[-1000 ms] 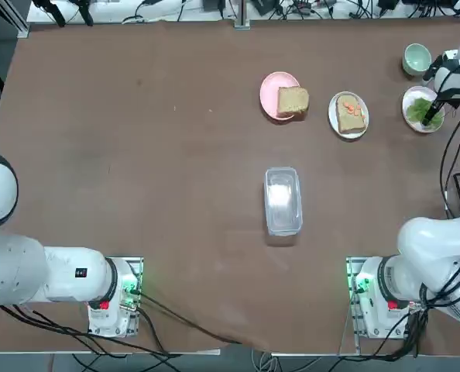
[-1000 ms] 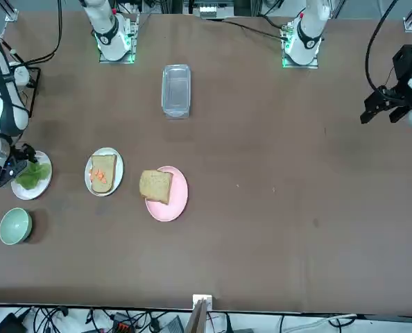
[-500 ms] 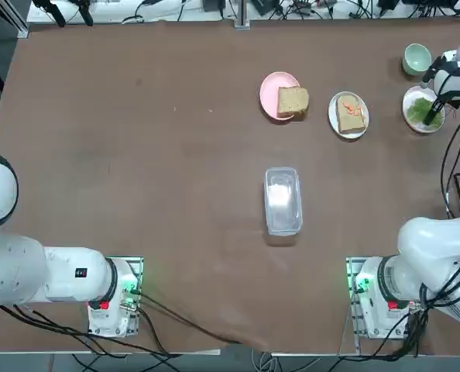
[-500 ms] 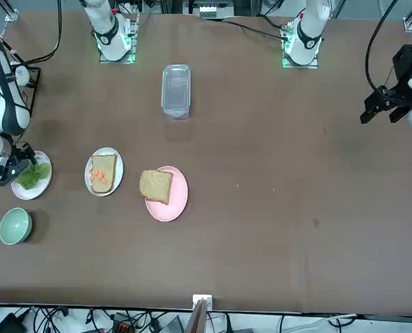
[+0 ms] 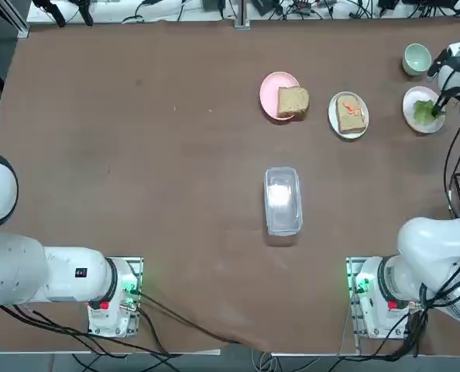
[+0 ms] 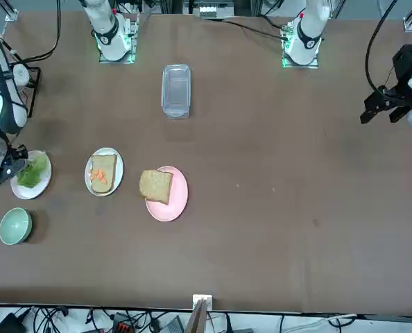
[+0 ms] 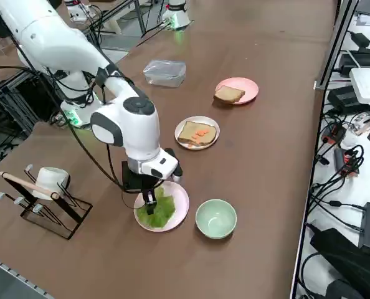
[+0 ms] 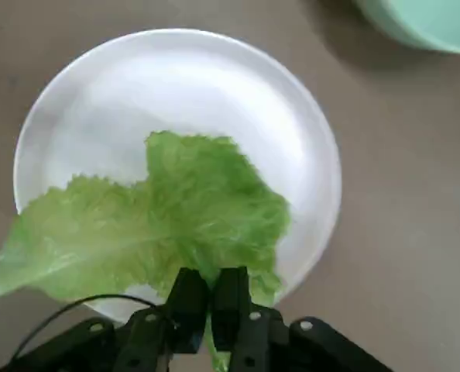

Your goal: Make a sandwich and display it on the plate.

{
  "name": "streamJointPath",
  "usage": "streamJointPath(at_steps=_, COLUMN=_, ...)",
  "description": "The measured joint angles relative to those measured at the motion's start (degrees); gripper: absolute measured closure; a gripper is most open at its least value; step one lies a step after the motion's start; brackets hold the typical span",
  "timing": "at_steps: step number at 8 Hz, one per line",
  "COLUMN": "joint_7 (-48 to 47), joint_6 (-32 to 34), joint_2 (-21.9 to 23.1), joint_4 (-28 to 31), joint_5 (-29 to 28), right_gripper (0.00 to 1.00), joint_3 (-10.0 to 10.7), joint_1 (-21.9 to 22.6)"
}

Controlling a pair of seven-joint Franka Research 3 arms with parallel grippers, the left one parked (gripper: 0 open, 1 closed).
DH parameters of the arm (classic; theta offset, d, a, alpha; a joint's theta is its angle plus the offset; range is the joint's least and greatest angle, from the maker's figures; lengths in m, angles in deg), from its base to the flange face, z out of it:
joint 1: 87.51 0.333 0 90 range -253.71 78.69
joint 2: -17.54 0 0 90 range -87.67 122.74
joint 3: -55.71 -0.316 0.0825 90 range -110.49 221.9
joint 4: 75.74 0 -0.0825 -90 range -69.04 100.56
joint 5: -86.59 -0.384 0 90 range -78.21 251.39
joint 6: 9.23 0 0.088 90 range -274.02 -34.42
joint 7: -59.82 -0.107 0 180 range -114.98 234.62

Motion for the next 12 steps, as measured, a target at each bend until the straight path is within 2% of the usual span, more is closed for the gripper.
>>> streamJointPath(at_steps=2, joint_7=0.01, joint_6=0.49, joint_2=4.31, joint_4=-0.56, joint_5=0.14, right_gripper=0.92, joint_3=-0.53, joint_1=0.04)
streamJointPath(at_steps=3, joint_7=0.08, joint_6=0.99, joint_2=6.65, joint_4=-0.73, joint_5=0.14, right_gripper=0.92, joint_3=-1.71, joint_1=0.07)
streamJointPath(at_steps=5, joint_7=0.8, joint_6=2.77, joint_2=9.35, joint_4=-1.86, joint_5=0.15, right_gripper=0.95, joint_3=-7.08, joint_1=0.4)
streamJointPath(at_steps=7, joint_7=2.66, joint_6=4.64, joint_2=9.43, joint_4=-3.72, joint_5=0.15, right_gripper=0.95, joint_3=-13.31, joint_1=0.91)
streamJointPath(at_steps=11, joint_7=3.25, joint_6=7.87, joint_2=6.13, joint_4=-4.1, joint_5=0.12, right_gripper=0.96, joint_3=-25.37, joint_1=1.47)
streamJointPath(at_steps=12, joint_7=3.29, joint_6=8.16, joint_2=5.19, joint_4=-4.07, joint_5=0.12, right_gripper=0.96, joint_3=-27.85, joint_1=1.7)
